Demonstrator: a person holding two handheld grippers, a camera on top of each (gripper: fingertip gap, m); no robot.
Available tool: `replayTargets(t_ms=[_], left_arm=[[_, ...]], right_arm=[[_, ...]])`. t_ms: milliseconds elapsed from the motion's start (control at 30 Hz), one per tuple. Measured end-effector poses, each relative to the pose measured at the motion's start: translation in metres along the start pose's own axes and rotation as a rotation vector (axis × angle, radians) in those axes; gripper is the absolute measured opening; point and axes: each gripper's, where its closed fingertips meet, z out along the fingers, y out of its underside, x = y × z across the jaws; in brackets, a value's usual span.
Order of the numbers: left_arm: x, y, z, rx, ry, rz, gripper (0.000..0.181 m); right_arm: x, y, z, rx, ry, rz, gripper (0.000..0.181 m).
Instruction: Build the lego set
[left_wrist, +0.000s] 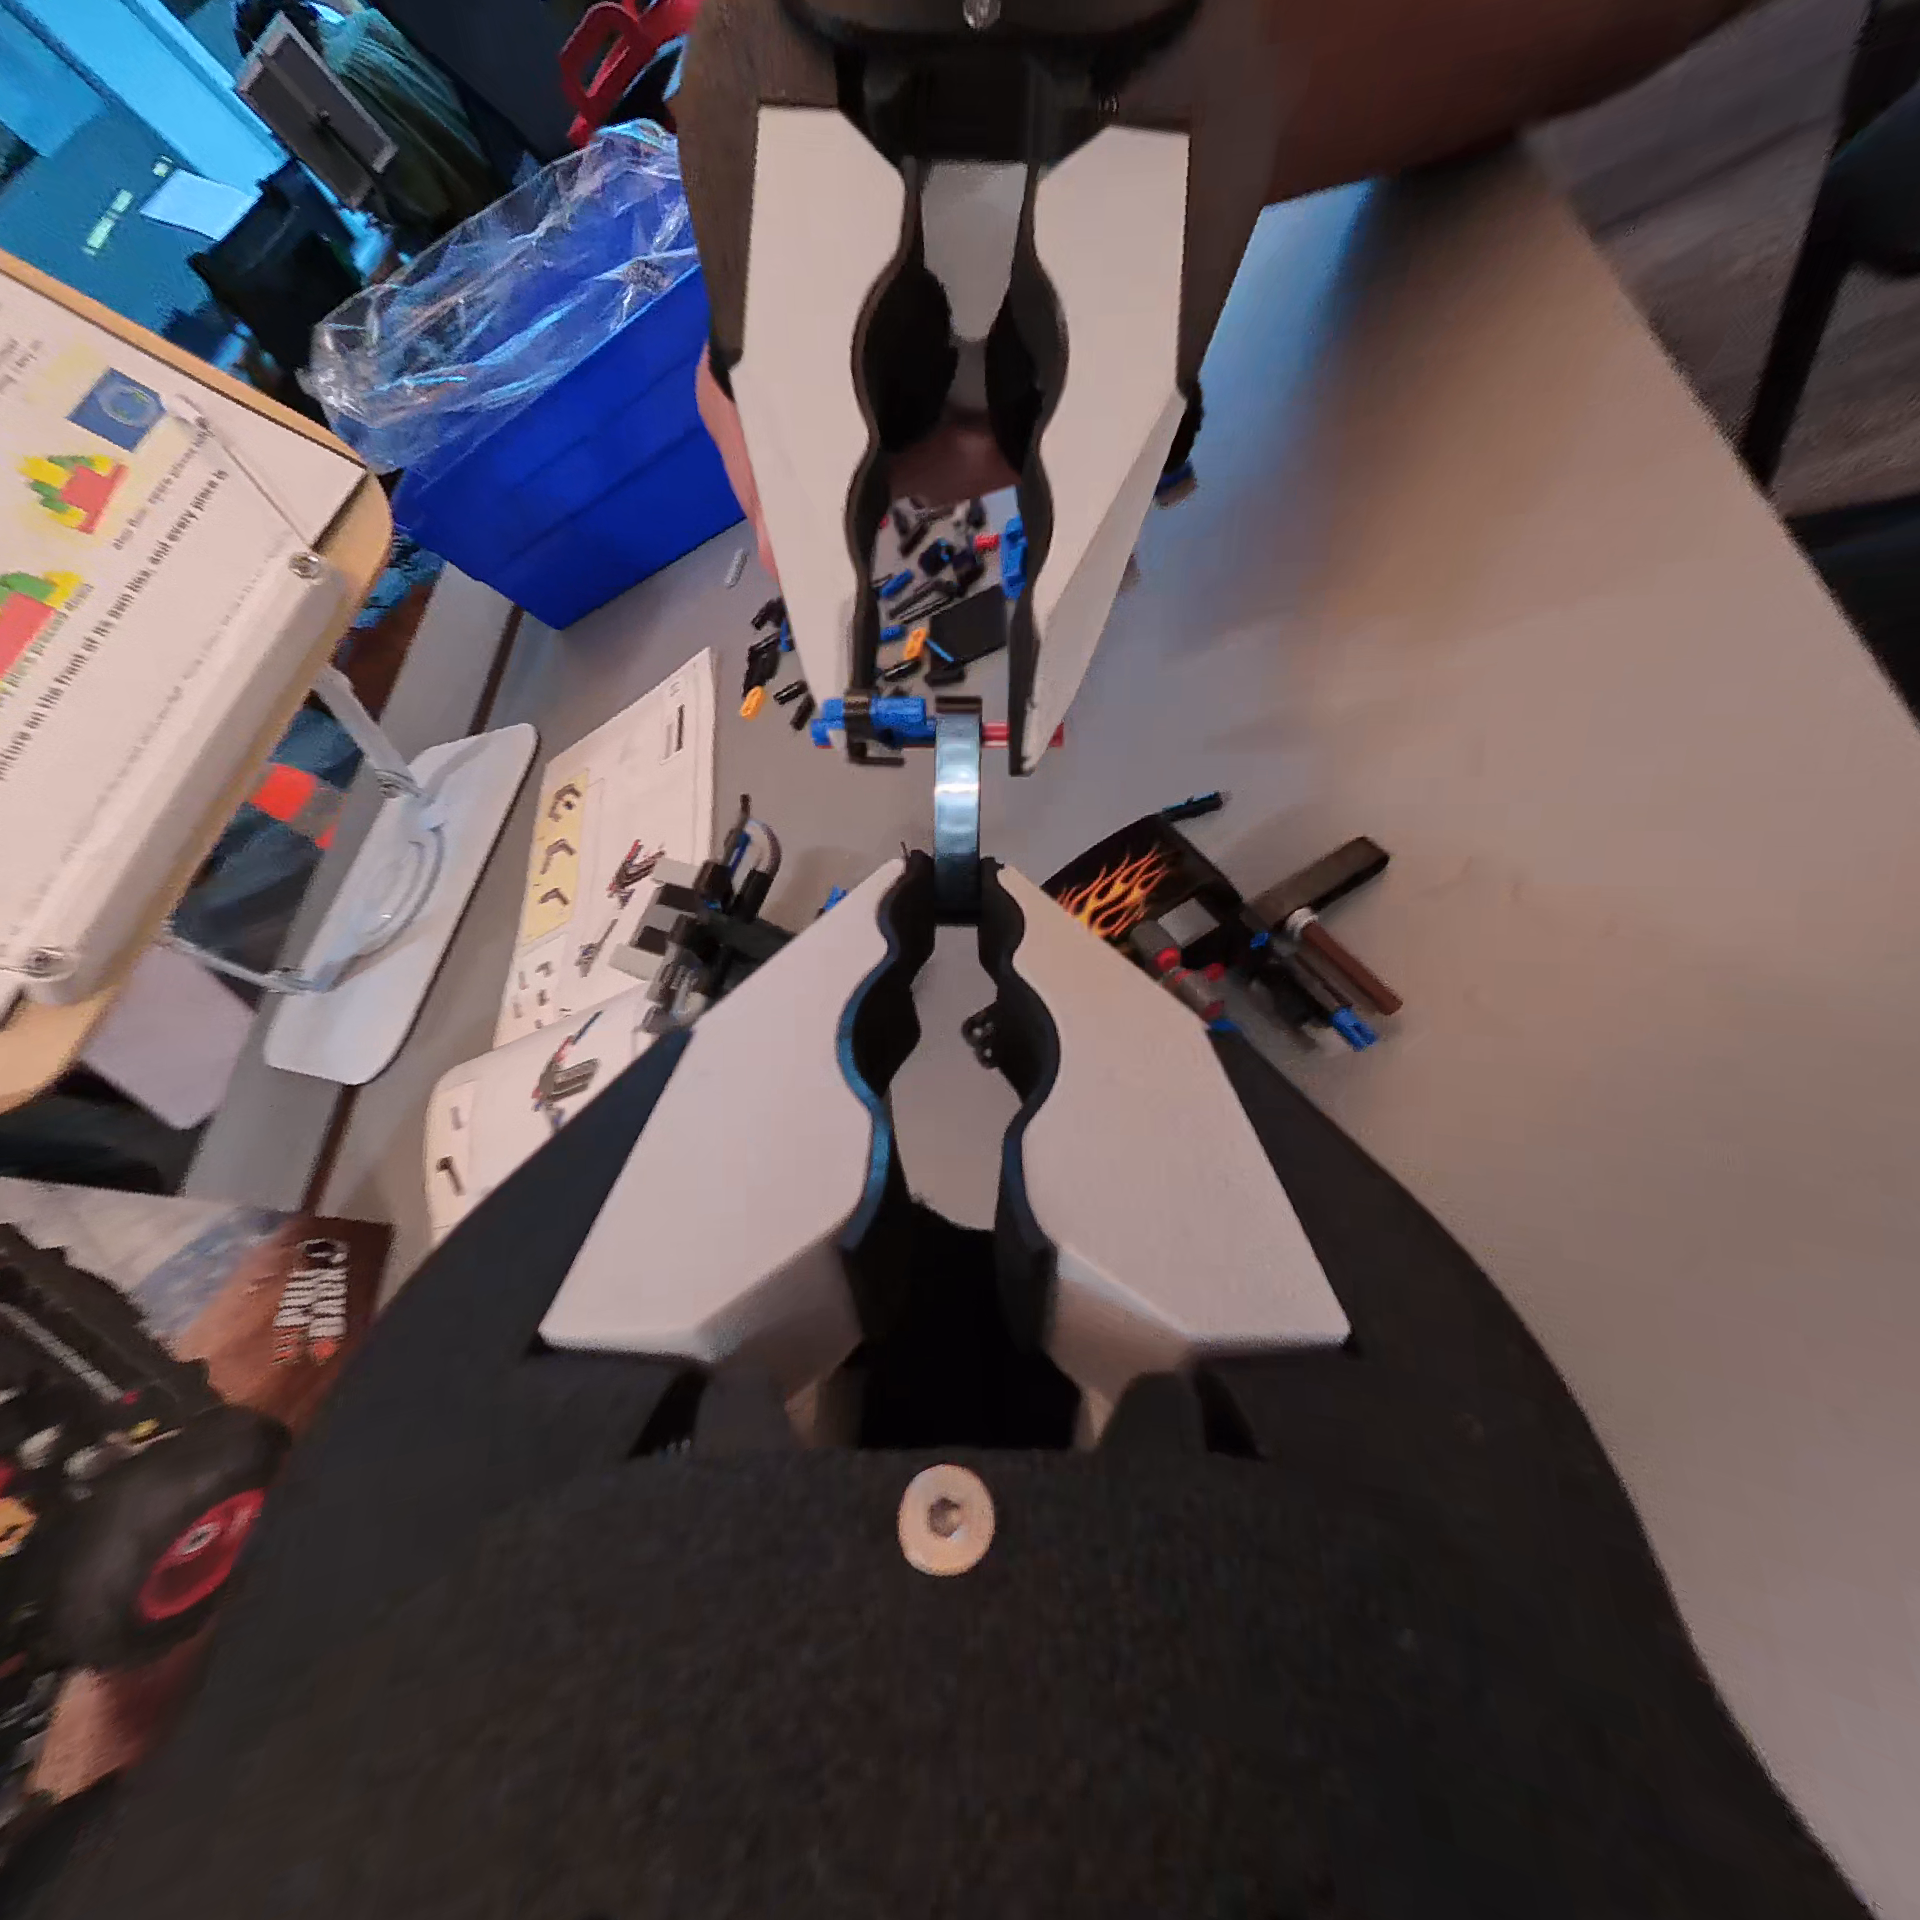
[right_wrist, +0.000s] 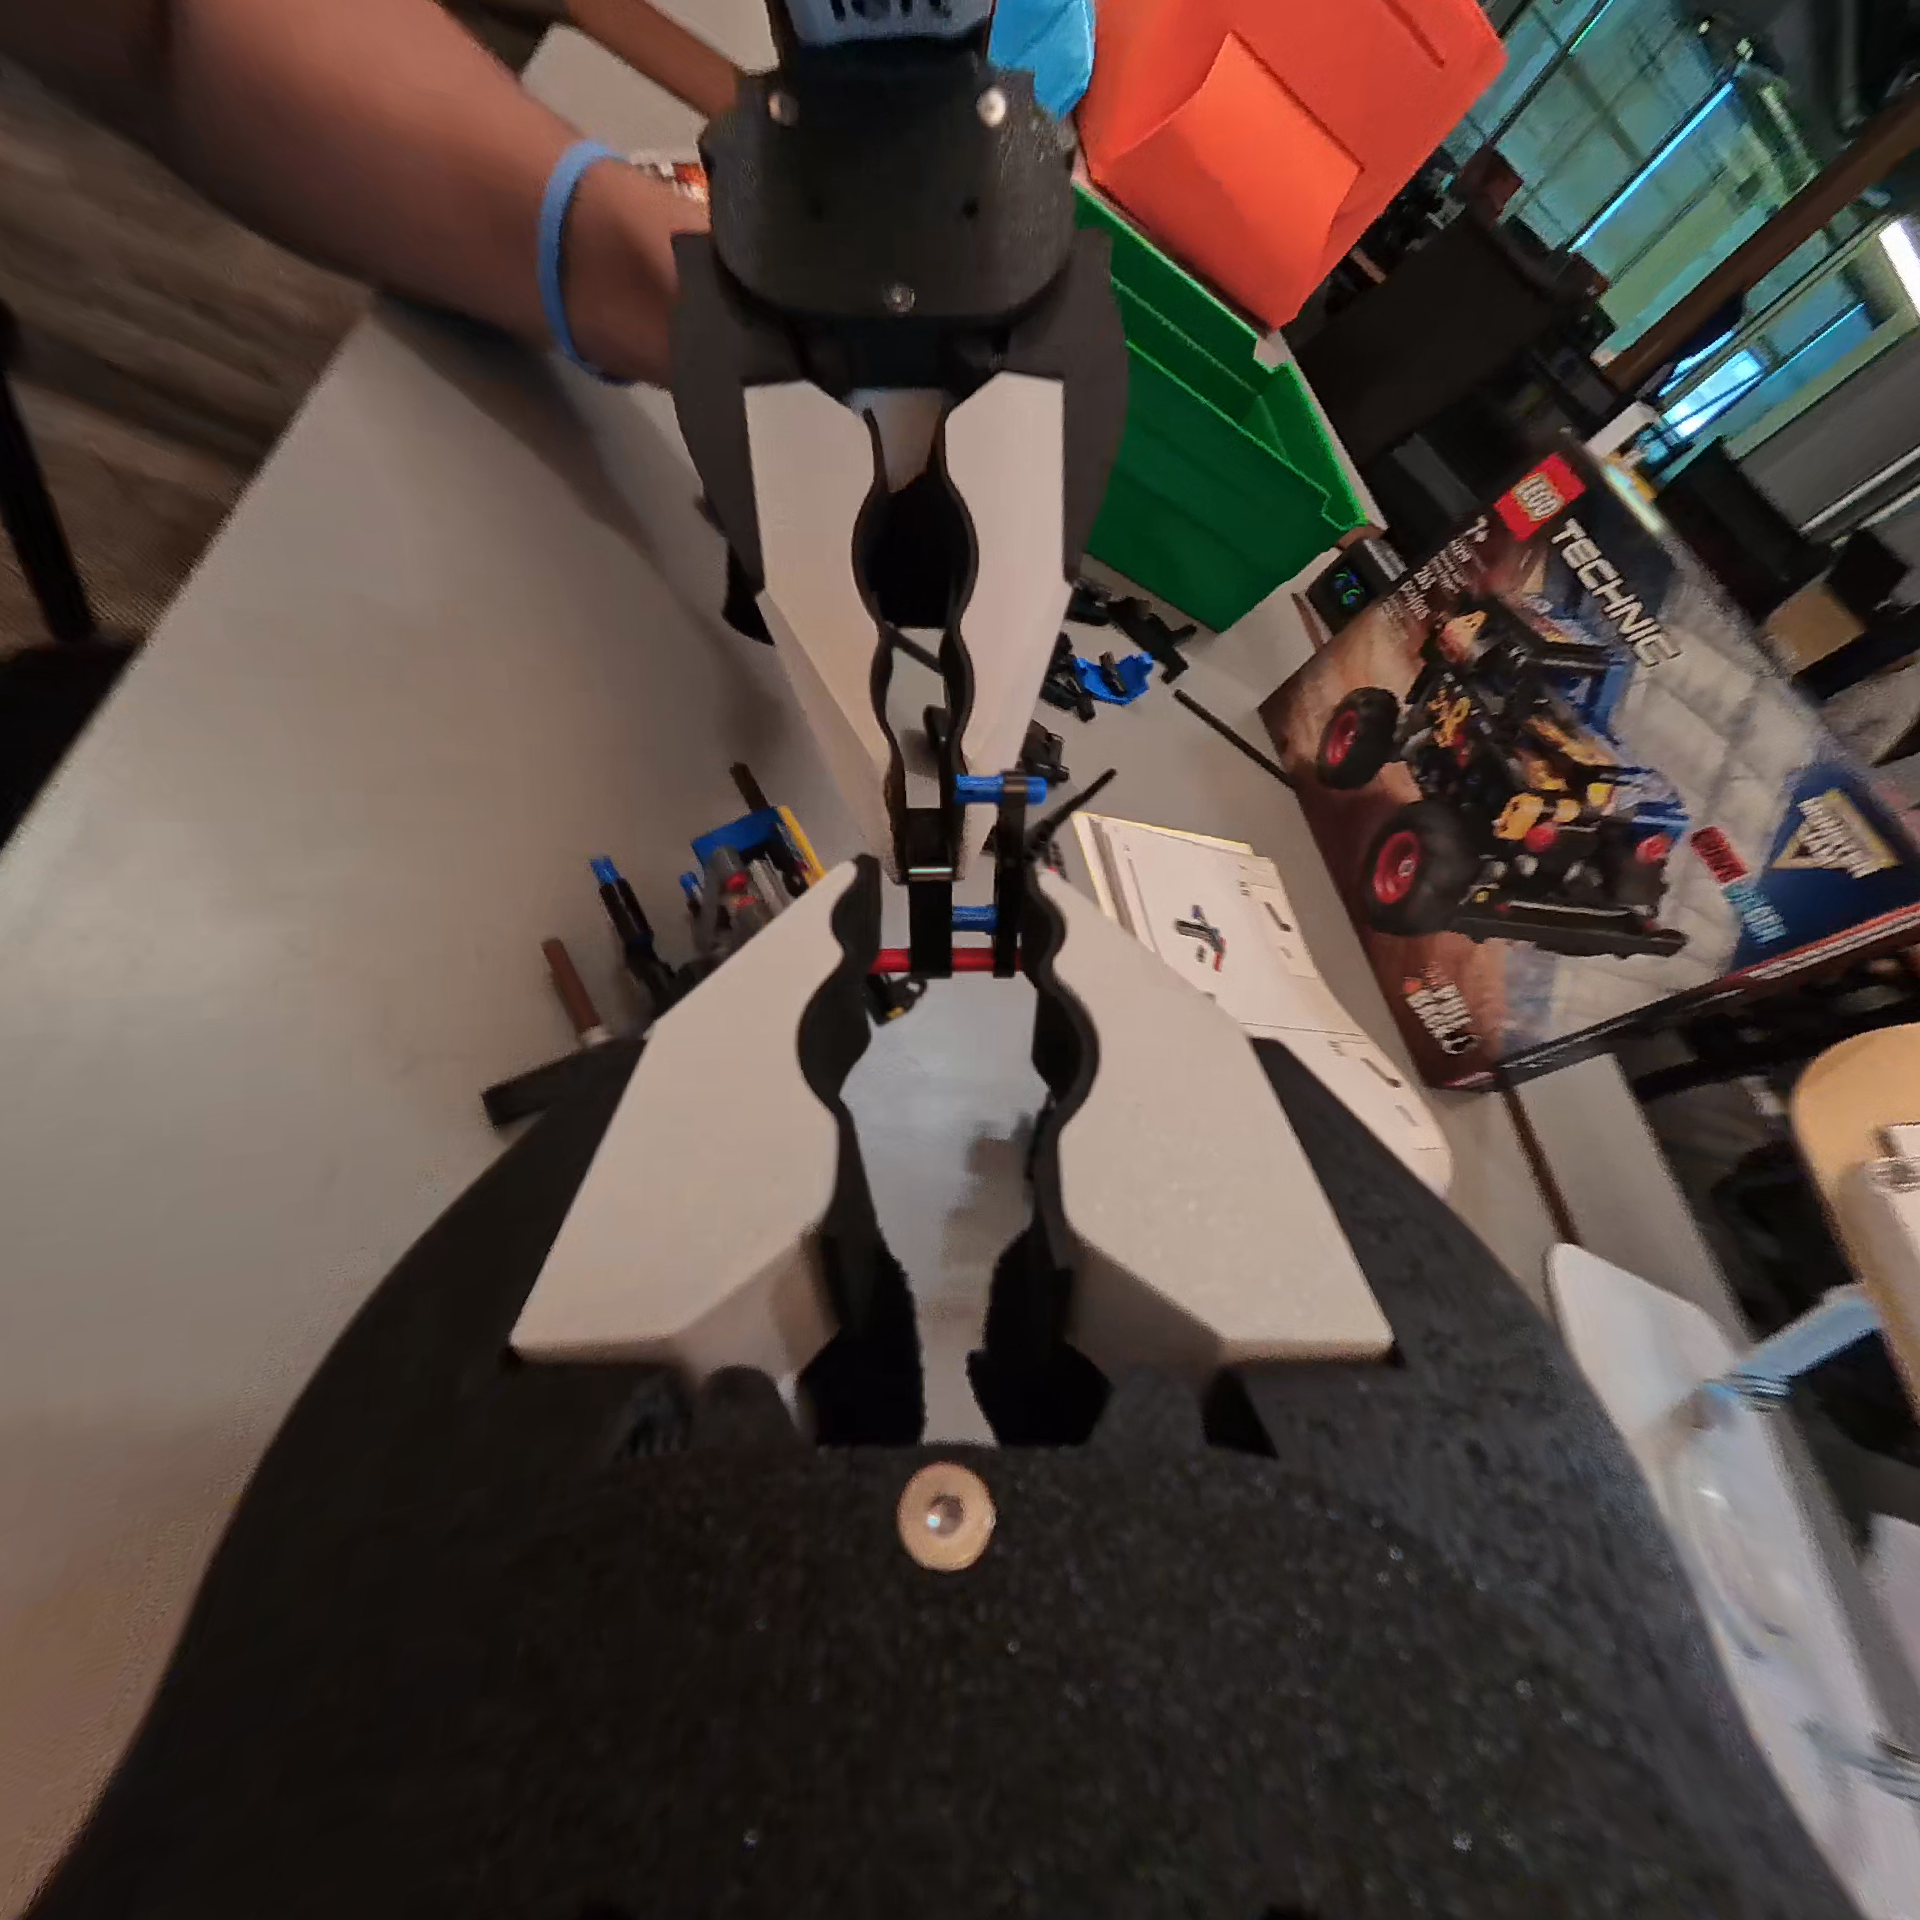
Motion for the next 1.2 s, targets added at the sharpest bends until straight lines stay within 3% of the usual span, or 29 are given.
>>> replayTargets(t_ms=[167, 367, 667, 900, 1000, 1133, 1200], left_arm=[[0.003, -0.004, 0.001, -0.003, -0.059, 0.118, 0.005], [0.006, -0.016, -0.003, 0.042, -0.075, 0.157, 0.005], [0.007, -0.017, -0.003, 0.032, -0.096, 0.187, 0.005], [0.009, -0.013, 0.000, -0.002, -0.101, 0.219, 0.005], [0.009, -0.013, 0.001, -0.004, -0.099, 0.213, 0.005], [0.011, -0.013, 0.000, 0.003, -0.084, 0.194, 0.005], [0.011, -0.015, -0.001, 0.019, -0.071, 0.169, 0.005]], right_arm=[[-0.005, 0.000, -0.004, -0.023, 0.050, -0.163, 0.024], [-0.010, -0.012, -0.015, 0.085, 0.021, -0.177, 0.022], [-0.010, -0.012, -0.015, 0.055, 0.080, -0.270, 0.023], [-0.008, -0.014, -0.016, 0.042, 0.111, -0.301, 0.038], [-0.011, -0.003, -0.010, -0.030, 0.115, -0.367, 0.037], [-0.011, -0.004, -0.010, -0.034, 0.153, -0.439, 0.022], [-0.010, -0.004, -0.011, -0.025, 0.160, -0.451, 0.023]])
